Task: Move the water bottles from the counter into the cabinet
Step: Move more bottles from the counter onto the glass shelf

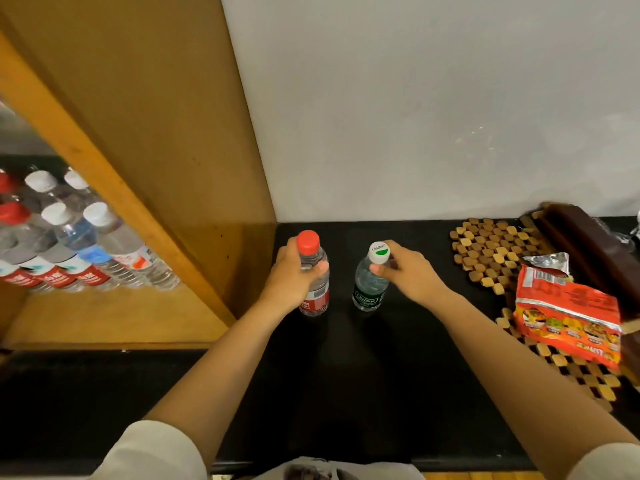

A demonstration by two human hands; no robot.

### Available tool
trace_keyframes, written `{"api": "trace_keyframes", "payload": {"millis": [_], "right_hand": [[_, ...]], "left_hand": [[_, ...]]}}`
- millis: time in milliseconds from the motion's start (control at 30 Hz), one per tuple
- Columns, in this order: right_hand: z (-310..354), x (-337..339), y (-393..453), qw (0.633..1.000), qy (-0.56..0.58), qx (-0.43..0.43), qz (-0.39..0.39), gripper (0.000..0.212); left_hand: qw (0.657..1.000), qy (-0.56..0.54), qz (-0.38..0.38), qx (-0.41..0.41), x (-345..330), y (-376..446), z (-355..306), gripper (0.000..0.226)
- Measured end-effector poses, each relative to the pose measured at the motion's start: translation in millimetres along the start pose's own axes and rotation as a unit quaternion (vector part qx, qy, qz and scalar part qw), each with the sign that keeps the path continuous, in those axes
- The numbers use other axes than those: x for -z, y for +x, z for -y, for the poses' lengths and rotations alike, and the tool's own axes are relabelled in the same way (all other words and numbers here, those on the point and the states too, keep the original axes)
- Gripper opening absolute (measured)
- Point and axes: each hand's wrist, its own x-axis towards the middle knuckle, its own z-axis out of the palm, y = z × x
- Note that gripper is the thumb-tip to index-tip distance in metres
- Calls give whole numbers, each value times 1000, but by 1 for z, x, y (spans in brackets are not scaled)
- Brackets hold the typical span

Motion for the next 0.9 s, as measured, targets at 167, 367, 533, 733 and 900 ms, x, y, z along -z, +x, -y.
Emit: {"api": "trace_keyframes", "payload": {"millis": [167,367,533,733,900], "right_hand": [[11,-20,-34,998,-9,14,57,46],[17,-36,-62,991,6,38,125,44],[12,-54,-82,990,68,32,119,44],[2,-87,-99,979,176,-7,98,70],[1,-114,-99,984,165,-54,-35,82]], "left_hand": [[999,18,26,-4,6,-40,14,53],[999,43,26,-10,13,-89,34,60],[997,65,34,-29,21,-120,46,70],[990,117,35,-70,28,-133,66,85],[994,14,-19,-102,17,-131,78,89]]}}
